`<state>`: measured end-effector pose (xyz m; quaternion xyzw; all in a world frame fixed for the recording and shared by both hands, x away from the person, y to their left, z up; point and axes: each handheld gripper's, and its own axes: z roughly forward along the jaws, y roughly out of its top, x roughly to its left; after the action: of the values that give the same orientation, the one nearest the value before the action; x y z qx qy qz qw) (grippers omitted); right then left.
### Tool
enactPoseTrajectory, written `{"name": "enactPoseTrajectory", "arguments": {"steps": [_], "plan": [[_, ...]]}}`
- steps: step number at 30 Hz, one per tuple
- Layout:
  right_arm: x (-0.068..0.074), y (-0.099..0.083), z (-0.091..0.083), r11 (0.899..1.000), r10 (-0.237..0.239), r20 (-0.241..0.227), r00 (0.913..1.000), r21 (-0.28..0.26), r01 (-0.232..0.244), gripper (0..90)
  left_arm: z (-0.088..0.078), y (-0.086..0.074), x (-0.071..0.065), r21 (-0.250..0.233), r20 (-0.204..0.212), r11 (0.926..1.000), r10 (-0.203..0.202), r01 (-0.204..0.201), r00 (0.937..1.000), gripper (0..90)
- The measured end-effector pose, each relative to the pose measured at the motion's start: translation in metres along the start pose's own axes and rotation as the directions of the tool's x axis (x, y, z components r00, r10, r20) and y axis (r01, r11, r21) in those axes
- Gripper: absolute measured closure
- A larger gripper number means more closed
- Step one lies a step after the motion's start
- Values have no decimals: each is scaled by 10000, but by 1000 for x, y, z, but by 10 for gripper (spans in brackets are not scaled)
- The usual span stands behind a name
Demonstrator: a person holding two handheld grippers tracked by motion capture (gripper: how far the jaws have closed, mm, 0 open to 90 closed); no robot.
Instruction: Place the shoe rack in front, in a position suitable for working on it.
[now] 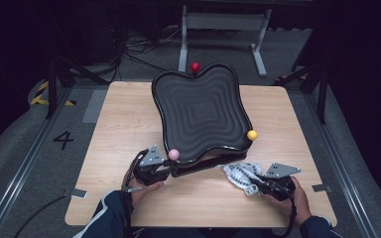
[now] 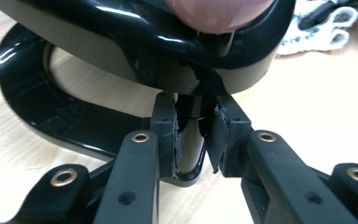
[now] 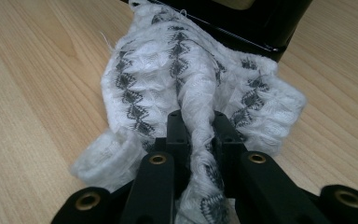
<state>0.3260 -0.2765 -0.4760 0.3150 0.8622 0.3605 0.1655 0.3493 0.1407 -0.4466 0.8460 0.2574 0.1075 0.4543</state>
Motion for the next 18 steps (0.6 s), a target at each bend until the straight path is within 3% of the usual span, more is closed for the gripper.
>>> {"name": "enactPoseTrajectory", "arguments": {"steps": [9, 18], "plan": [[0, -1, 0, 10000, 4, -13, 10000, -55, -4, 807, -3, -5, -11, -52, 268, 9999, -152, 153, 9995, 715], [-2, 1, 2, 9999, -85, -82, 9999, -57, 84, 808, -2, -8, -10, 14, 311, 9998, -217, 217, 9993, 724]]}}
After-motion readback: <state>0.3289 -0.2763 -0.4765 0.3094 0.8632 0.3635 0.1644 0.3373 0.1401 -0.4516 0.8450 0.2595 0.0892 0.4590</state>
